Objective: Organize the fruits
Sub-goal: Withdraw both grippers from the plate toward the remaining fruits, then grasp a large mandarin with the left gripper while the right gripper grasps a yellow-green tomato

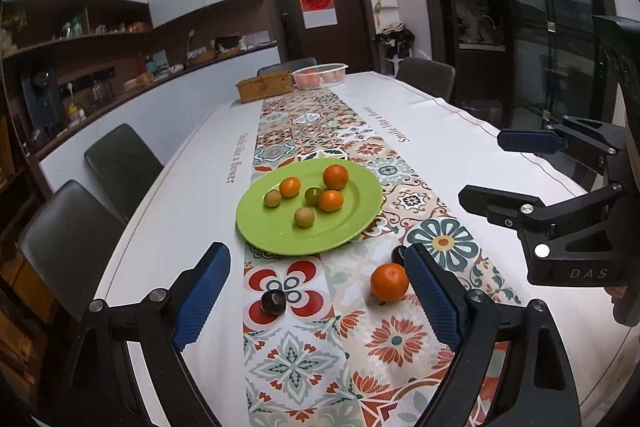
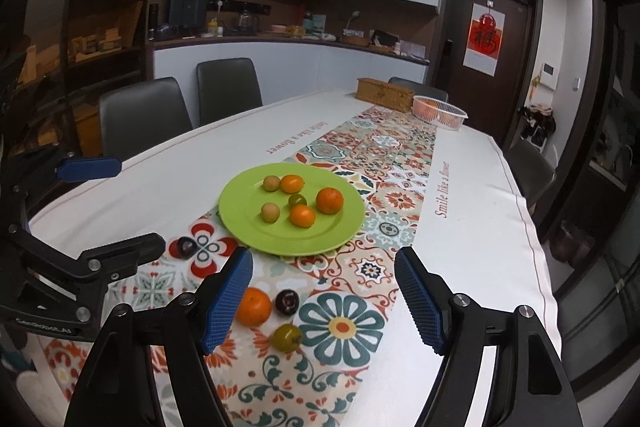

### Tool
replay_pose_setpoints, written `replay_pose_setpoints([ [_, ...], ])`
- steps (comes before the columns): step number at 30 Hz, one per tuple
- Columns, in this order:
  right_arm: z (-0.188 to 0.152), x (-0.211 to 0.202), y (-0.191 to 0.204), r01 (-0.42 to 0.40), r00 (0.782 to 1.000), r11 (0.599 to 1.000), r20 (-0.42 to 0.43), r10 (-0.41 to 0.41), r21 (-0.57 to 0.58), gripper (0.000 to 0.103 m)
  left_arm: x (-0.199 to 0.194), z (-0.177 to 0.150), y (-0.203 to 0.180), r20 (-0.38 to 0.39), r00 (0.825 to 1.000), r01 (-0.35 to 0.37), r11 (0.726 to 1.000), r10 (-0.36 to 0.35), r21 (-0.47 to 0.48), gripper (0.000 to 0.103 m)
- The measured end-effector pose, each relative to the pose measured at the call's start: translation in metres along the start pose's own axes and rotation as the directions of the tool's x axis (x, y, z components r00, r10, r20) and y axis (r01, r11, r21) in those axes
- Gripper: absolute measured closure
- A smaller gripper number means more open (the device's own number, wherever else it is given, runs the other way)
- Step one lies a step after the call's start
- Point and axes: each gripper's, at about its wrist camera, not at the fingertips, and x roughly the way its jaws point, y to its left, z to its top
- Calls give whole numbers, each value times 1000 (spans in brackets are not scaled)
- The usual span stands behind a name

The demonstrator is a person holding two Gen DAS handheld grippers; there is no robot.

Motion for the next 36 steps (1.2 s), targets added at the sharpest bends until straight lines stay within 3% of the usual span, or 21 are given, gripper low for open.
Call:
replay_pose_setpoints([
  [10, -24, -1, 5, 1, 1000, 1000, -16, -2, -24, 29, 6, -17, -12, 7, 996, 93, 993, -94, 79, 19],
  [21, -47, 18, 18, -8, 997, 989, -81, -4, -145, 30, 40, -33, -26, -86, 975, 215, 959, -203, 185, 34],
  [27, -54, 37, 21, -60, 990, 983, -133, 37, -174, 40, 56, -37, -28, -118, 967, 246, 945, -226, 213, 42],
  [32, -59, 58, 15, -106, 977, 986, -198, 79, -126, 49, 73, -36, -26, -147, 958, 274, 940, -247, 203, 52],
  [36, -63, 72, 10, -136, 962, 988, -247, 114, -77, 56, 81, -34, -26, -164, 947, 305, 933, -276, 191, 52],
])
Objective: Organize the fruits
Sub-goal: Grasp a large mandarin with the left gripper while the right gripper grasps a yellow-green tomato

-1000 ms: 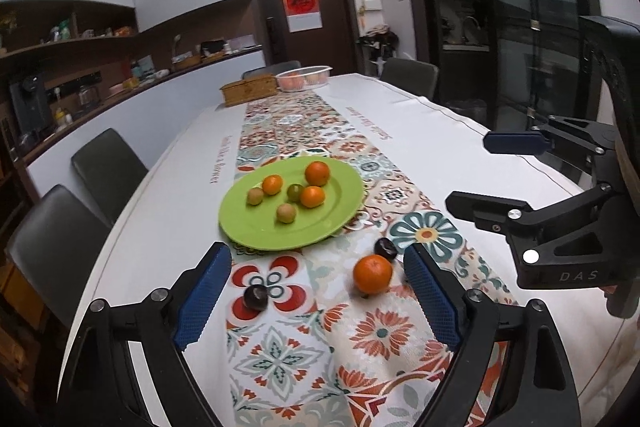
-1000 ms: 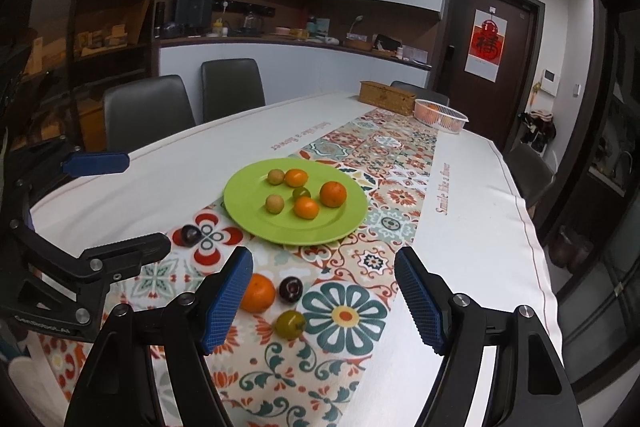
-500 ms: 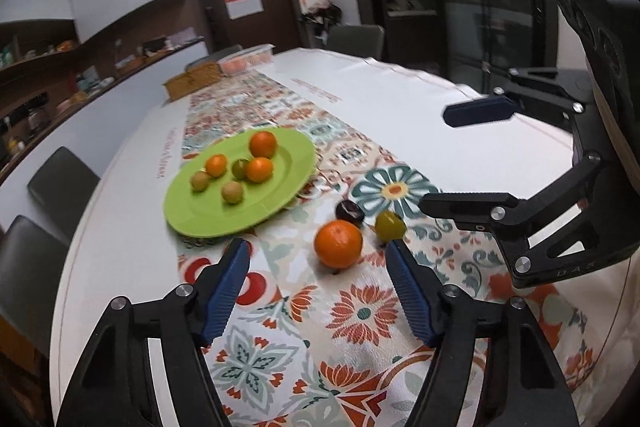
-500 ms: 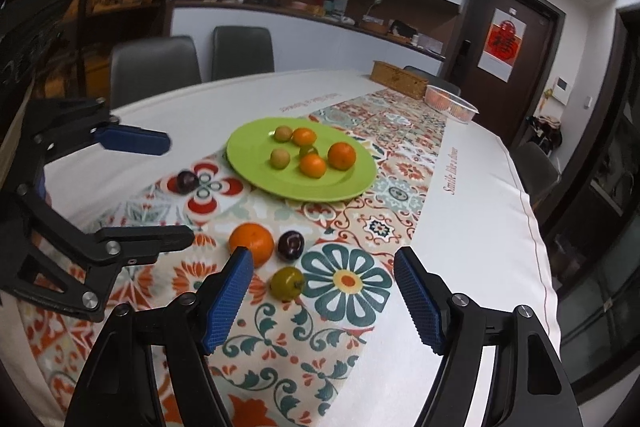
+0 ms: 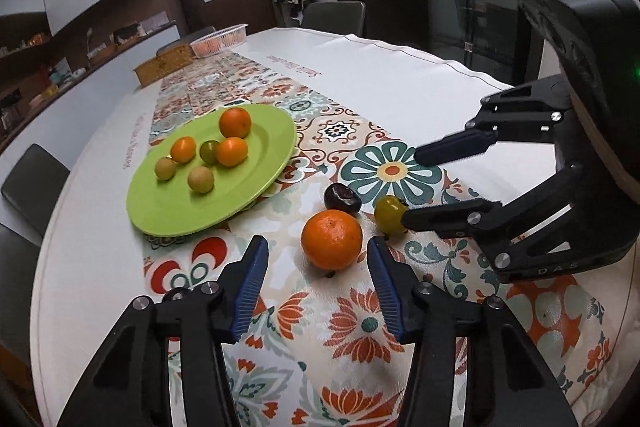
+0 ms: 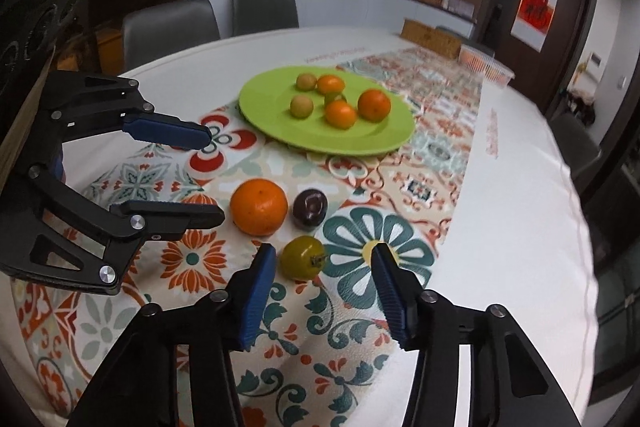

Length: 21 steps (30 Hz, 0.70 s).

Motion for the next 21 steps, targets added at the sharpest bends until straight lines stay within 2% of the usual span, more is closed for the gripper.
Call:
replay_pose_setpoints([
  [6, -4, 12, -1, -41, 999, 999, -35, 42, 12, 61, 12, 1, 0, -19, 1000, 23, 999, -22, 34, 52],
  [15, -4, 22, -2, -63, 997, 998, -47, 63, 11, 62, 31, 1, 2, -56, 997, 55, 998, -54, 14, 52],
  [18, -4, 26, -4, -69, 996, 997, -54, 70, 17, 62, 35, 2, 3, -67, 996, 60, 998, -60, -6, 56],
  [21, -4, 29, -6, -89, 994, 995, -65, 91, 34, 67, 39, 1, 4, -76, 994, 72, 997, -73, -26, 59],
])
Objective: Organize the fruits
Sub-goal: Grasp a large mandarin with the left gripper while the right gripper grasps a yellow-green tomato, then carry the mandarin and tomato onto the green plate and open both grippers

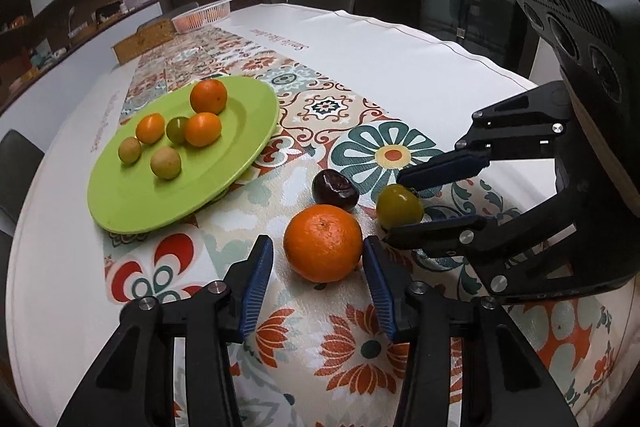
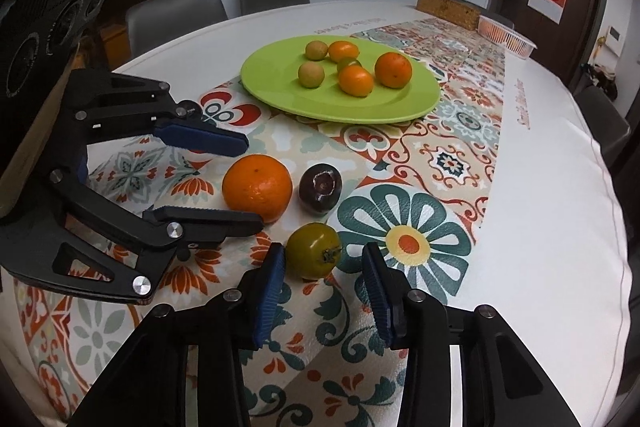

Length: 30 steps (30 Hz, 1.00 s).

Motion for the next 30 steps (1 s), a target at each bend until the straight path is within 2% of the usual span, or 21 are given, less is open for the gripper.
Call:
replay_pose_setpoints([
  [4, 0, 2, -1, -10, 1000, 1000, 1, 10, 16, 68, 0, 1, 1, -6, 1000, 11, 1000, -11, -26, 63],
  [6, 1, 2, -1, -19, 1000, 1000, 2, 19, 21, 73, 0, 2, 2, -9, 1000, 8, 999, -9, -46, 63],
  [14, 0, -3, 0, -26, 1000, 998, 9, 25, 51, 73, -15, 3, 4, 12, 1000, -25, 992, 27, -125, 63],
  [30, 12, -46, -1, -15, 991, 994, 131, 1, 109, 73, -58, 12, 3, 92, 990, -83, 973, 105, -217, 64],
])
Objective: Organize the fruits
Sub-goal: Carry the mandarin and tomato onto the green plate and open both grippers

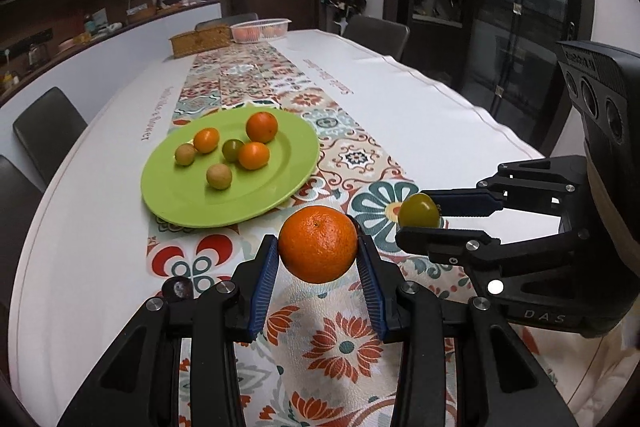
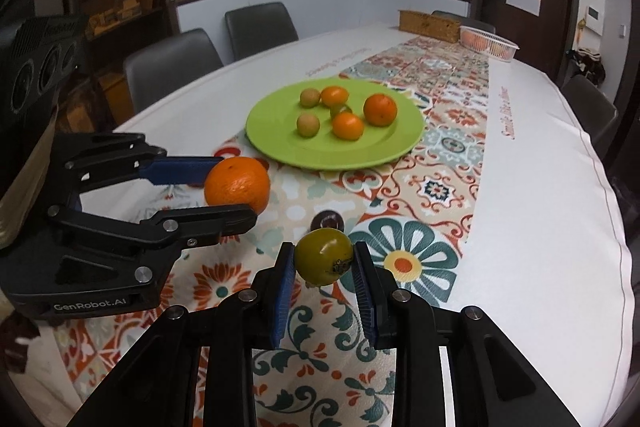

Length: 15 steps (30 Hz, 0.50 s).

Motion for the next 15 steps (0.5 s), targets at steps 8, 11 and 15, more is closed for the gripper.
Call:
replay_pose_setpoints([
  [8, 10, -17, 3, 4, 998, 1000, 61, -4, 7, 73, -20, 6, 3, 49, 998, -37, 998, 39, -42, 64],
  [11, 15, -23, 5, 6, 996, 1000, 85, -6, 2, 73, -27, 9, 5, 67, 996, -50, 997, 54, -58, 64],
  [15, 24, -28, 7, 7, 993, 1000, 120, -6, -8, 73, -33, 12, 10, 76, 994, -69, 995, 75, -75, 64],
])
